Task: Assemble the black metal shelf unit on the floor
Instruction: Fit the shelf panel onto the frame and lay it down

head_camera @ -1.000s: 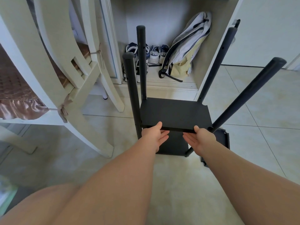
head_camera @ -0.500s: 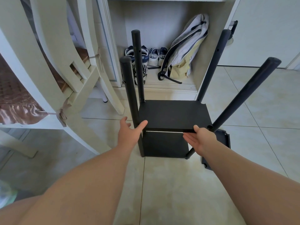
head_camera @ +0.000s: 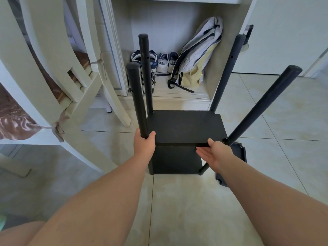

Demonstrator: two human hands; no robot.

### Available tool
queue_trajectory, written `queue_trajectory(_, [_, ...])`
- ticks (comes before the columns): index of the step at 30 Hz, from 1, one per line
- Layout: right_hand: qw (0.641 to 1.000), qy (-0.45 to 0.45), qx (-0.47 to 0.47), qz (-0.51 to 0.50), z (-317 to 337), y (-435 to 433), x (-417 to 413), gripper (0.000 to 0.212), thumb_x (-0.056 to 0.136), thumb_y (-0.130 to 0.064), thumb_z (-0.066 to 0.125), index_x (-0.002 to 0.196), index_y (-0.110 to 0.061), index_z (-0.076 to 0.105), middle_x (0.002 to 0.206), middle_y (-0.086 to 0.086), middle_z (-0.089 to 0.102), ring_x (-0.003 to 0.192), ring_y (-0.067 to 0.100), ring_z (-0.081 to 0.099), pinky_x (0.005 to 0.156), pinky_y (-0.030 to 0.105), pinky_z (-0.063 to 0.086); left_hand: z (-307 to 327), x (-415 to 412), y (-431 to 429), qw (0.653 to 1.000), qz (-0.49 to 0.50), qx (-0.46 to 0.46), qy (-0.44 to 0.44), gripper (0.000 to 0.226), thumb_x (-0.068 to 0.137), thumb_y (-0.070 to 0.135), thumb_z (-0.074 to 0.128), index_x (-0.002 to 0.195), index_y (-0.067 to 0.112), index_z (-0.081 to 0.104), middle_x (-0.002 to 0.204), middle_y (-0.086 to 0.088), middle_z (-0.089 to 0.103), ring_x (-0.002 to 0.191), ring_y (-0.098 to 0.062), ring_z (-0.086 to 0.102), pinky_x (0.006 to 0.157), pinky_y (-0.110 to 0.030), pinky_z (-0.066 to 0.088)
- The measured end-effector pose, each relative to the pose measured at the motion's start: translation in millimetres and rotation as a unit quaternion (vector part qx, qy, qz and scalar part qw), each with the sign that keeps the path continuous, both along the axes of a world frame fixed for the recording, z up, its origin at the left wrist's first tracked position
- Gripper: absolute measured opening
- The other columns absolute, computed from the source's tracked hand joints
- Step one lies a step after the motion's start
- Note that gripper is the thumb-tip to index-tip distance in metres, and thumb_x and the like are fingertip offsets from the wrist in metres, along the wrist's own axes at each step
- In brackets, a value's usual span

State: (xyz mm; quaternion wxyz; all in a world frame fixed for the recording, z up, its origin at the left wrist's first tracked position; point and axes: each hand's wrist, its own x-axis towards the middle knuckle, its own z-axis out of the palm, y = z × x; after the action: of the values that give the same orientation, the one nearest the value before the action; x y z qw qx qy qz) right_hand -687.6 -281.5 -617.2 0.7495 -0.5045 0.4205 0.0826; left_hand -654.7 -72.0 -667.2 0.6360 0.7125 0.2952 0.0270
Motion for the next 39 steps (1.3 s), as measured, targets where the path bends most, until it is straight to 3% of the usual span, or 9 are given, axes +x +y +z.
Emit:
queue_trajectory(11, [1.000,0.014,0.002,0.026,3,-4,-2,0.032,0.106,-0.013,0.052,0.136,-0.002,0.052,0.108,0.021,0.069,0.089,0.030,0.071,0.073,0.041,0.057,14,1,-13,0.999,0.021,0.022,-0.022,0.023,0.096,0.022,0.063,0.111,0.030,0.047,0.107,0.006,0.057,0.085,-0.011,0.053,0.075,-0.024,0.043])
queue_trajectory(17, [0.995,0.041,-0.014,0.094,15,-8,-2,0.036,0.108,-0.023,0.048,0.142,-0.011,0.047,0.104,0.019,0.067,0.090,0.031,0.070,0.074,0.045,0.058,48,20,-13,0.995,-0.009,0.076,-0.064,0.018,0.097,0.019,0.060,0.107,0.027,0.047,0.090,0.009,0.055,0.074,-0.007,0.053,0.057,-0.017,0.038])
queue_trajectory(19, [0.987,0.053,-0.056,0.140,21,-12,-1,0.038,0.107,-0.027,0.049,0.141,-0.012,0.046,0.104,0.018,0.067,0.093,0.032,0.070,0.079,0.046,0.059,62,28,-15,0.992,-0.021,0.104,-0.075,0.017,0.096,0.017,0.059,0.106,0.026,0.048,0.089,0.008,0.055,0.073,-0.007,0.054,0.055,-0.018,0.036])
queue_trajectory(21, [0.962,0.049,-0.167,0.209,29,-18,2,0.039,0.105,-0.031,0.050,0.135,-0.006,0.049,0.110,0.018,0.067,0.100,0.034,0.069,0.086,0.047,0.059,73,36,-17,0.986,-0.034,0.144,-0.083,0.016,0.097,0.018,0.057,0.107,0.026,0.049,0.086,0.009,0.054,0.071,-0.007,0.054,0.054,-0.020,0.038])
queue_trajectory(24, [0.869,-0.043,-0.391,0.301,52,-31,8,0.049,0.104,-0.034,0.047,0.147,-0.009,0.045,0.126,0.012,0.063,0.107,0.027,0.063,0.088,0.041,0.055,87,46,-23,0.972,-0.062,0.204,-0.099,0.021,0.097,0.017,0.058,0.116,0.023,0.052,0.086,0.011,0.054,0.078,-0.013,0.058,0.071,-0.031,0.052])
queue_trajectory(27, [0.759,-0.168,-0.522,0.351,82,-49,11,0.051,0.106,-0.034,0.046,0.155,-0.023,0.035,0.132,-0.001,0.061,0.111,0.016,0.060,0.085,0.029,0.050,97,57,-34,0.951,-0.099,0.272,-0.104,0.037,0.096,0.016,0.059,0.132,0.018,0.051,0.105,-0.002,0.064,0.099,-0.025,0.062,0.090,-0.045,0.054])
queue_trajectory(30, [0.632,-0.271,-0.628,0.365,100,-67,11,0.053,0.105,-0.029,0.049,0.156,-0.026,0.034,0.146,-0.004,0.052,0.132,0.017,0.048,0.105,0.034,0.044,99,68,-49,0.924,-0.131,0.345,-0.099,0.045,0.095,0.015,0.060,0.138,0.018,0.047,0.116,-0.009,0.065,0.108,-0.031,0.062,0.094,-0.047,0.053])
queue_trajectory(35, [0.425,-0.388,-0.761,0.298,104,-92,11,0.057,0.091,-0.014,0.068,0.145,-0.015,0.052,0.140,0.005,0.058,0.127,0.027,0.052,0.100,0.045,0.047,89,82,-83,0.886,-0.178,0.417,-0.099,0.050,0.091,0.015,0.063,0.138,0.017,0.045,0.106,-0.008,0.065,0.104,-0.031,0.062,0.093,-0.048,0.051])
queue_trajectory(39, [0.354,-0.336,-0.829,0.274,82,-106,22,0.062,0.086,-0.018,0.071,0.145,-0.019,0.053,0.149,0.008,0.051,0.139,0.033,0.044,0.112,0.051,0.034,77,91,-109,0.855,-0.210,0.465,-0.094,0.047,0.090,0.018,0.064,0.132,0.017,0.045,0.104,-0.007,0.064,0.101,-0.029,0.059,0.087,-0.043,0.048])
